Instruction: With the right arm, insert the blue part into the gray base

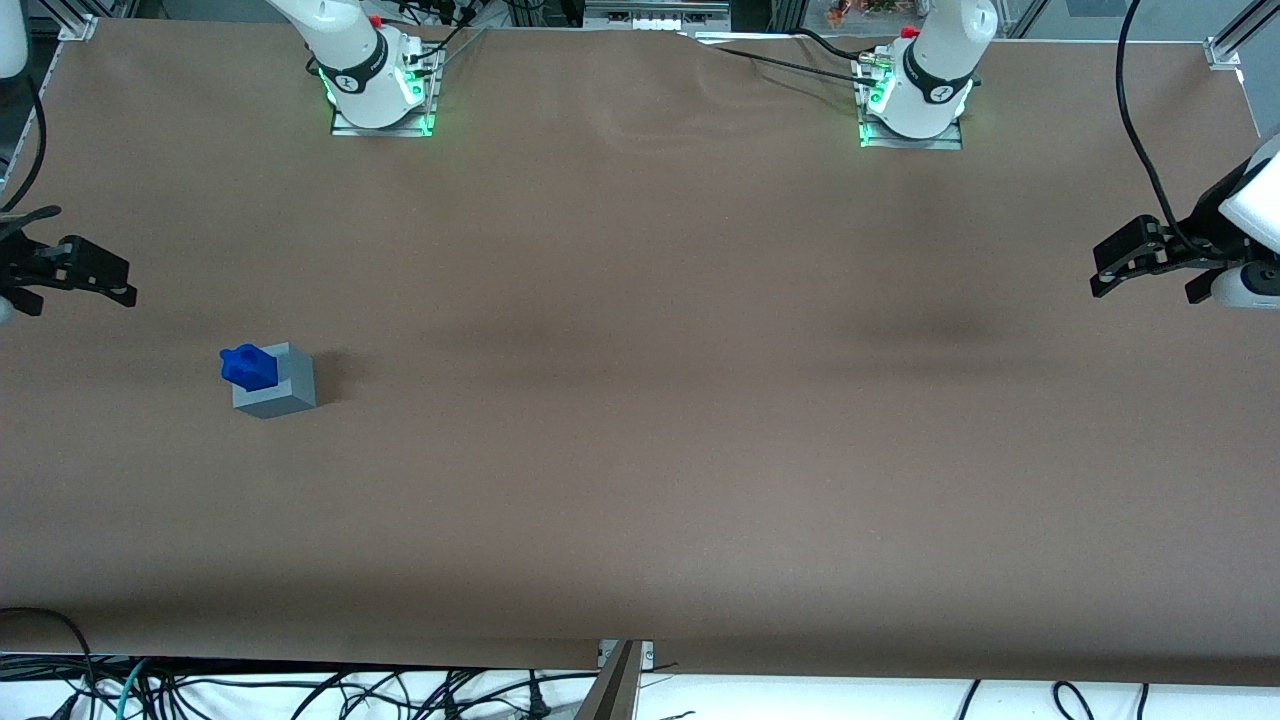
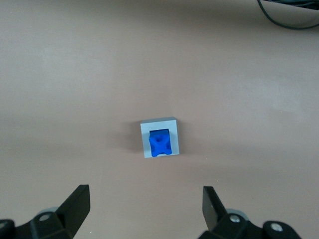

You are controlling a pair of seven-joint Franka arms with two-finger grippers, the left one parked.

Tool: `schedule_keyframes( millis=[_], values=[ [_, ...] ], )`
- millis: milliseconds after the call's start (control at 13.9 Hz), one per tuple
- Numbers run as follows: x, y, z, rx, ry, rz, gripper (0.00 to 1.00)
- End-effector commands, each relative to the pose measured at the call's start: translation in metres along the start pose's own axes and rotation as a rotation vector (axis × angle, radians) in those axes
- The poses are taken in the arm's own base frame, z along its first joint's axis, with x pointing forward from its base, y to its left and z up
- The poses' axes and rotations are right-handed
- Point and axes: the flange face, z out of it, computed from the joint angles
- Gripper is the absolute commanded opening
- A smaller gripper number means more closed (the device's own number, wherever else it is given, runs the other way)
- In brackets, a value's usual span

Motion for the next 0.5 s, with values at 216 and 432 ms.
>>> schedule_keyframes(
  millis=[216, 432],
  values=[
    [-0.0051, -0.0047, -0.0032, 0.014, 0.007, -0.019, 1.0],
    [-0.0042, -0.0019, 0.0006, 0.013, 0.001, -0.016, 1.0]
  ],
)
